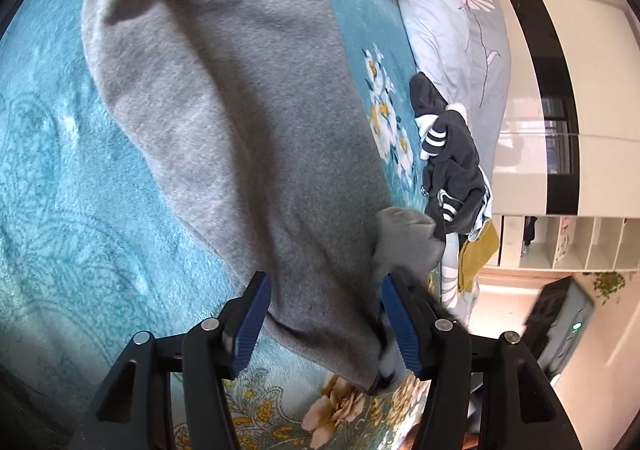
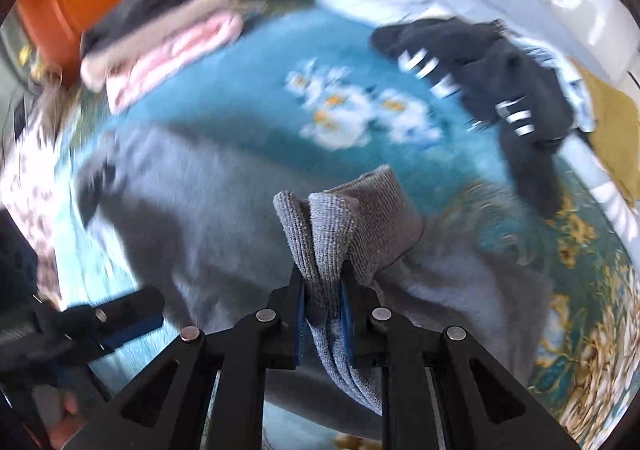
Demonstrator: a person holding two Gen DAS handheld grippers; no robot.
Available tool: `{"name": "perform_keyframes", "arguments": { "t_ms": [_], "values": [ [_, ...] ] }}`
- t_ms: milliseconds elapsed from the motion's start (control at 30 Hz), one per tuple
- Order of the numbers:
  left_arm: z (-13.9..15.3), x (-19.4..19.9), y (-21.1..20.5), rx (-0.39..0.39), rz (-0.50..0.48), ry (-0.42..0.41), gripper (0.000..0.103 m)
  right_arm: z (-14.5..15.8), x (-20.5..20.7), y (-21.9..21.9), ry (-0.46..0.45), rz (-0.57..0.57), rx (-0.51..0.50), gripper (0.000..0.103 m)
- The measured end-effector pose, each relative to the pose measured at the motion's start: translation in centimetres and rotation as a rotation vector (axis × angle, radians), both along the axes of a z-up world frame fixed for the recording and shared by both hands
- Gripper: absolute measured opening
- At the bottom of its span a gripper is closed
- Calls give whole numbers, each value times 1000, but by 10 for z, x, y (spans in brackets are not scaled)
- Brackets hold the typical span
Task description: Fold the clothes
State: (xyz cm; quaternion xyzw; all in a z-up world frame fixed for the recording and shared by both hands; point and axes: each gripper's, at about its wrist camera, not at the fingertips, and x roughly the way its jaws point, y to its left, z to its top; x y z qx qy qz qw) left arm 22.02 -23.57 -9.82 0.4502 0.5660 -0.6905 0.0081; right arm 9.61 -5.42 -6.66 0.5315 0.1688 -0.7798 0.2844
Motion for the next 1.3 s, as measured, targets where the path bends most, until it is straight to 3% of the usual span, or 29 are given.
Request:
{"name": "perform_keyframes", "arguments": {
  "t_ms": [100,233,367,533,733,767,900,933,1133,1200,1300],
  "values": [
    [-6,-3,-1,18,-3,-7,62,-19,6,-8,-94,65,1,26],
    [-10,-8,1,27,-24,-14,62,-18,2,-3,-205,111,-96,37],
    [-7,-24,13,0,-100,6,65,-2,-8,10,-138,83,-98,38],
    [-4,-57,33,-104,-211,8,68,0,-44,46,-177,-88,-113,38],
    [-12,-75,40,-150,-223,11,66,-2,-71,89,-220,-235,-109,38],
    [-10,-76,42,-155,-230,24,64,-2,-73,93,-220,-246,-109,38],
    [-6,-80,52,-213,-259,39,18,-1,-80,103,-228,-281,-113,38],
    [-5,-79,54,-234,-264,39,15,-1,-80,103,-231,-283,-114,38],
    [22,-55,50,-231,-208,79,13,11,-73,98,-196,-243,-125,38],
    [19,-46,45,-225,-184,37,13,19,-69,99,-164,-219,-137,38],
    [-9,-43,34,-133,-148,-56,13,18,-61,100,-135,-182,-100,38]
  ]
}}
